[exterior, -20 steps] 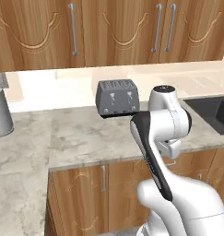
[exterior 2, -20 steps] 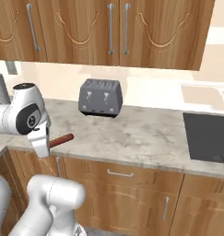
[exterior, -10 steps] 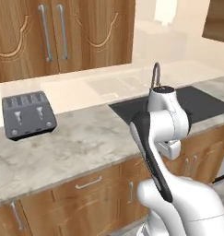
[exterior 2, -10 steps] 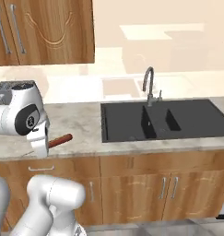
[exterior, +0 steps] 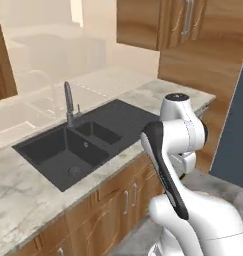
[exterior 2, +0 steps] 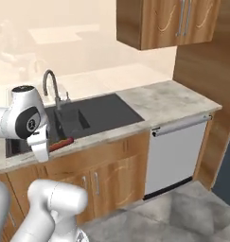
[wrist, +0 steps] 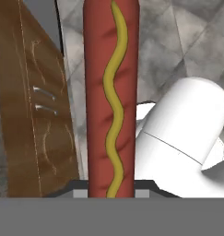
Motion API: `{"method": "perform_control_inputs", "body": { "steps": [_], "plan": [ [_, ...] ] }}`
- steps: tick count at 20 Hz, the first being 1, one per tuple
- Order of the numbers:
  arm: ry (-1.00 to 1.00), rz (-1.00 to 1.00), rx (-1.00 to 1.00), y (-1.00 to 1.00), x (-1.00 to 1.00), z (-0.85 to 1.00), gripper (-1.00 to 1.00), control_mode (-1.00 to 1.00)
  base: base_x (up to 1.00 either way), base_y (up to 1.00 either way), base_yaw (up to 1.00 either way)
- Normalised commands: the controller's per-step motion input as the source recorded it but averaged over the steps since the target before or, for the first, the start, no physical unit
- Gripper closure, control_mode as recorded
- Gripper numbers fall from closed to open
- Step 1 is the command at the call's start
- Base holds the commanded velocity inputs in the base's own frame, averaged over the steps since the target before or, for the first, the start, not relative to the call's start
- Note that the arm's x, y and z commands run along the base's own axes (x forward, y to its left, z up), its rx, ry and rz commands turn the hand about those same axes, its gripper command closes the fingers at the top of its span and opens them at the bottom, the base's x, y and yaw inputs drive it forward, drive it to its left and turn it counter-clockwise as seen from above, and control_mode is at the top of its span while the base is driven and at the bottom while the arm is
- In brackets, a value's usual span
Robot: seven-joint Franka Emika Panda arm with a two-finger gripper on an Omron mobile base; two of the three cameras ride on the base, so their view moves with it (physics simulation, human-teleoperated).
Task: Store the hot dog in the freezer for long-term storage. Close the freezer door after placing the cooked food.
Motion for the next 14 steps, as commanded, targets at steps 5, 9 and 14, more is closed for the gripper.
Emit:
{"method": "perform_control_inputs", "body": {
  "steps": [5,9,14],
  "plan": [
    [0.00,0.00,0.00,0.00,0.00,0.00,1.00,1.00,0.00,-0.61,-0.75],
    [0.00,0.00,0.00,0.00,0.00,0.00,1.00,1.00,0.00,-0.44,-0.76],
    [0.00,0.00,0.00,0.00,0.00,0.00,1.00,1.00,0.02,-0.52,-0.82]
  ]
}}
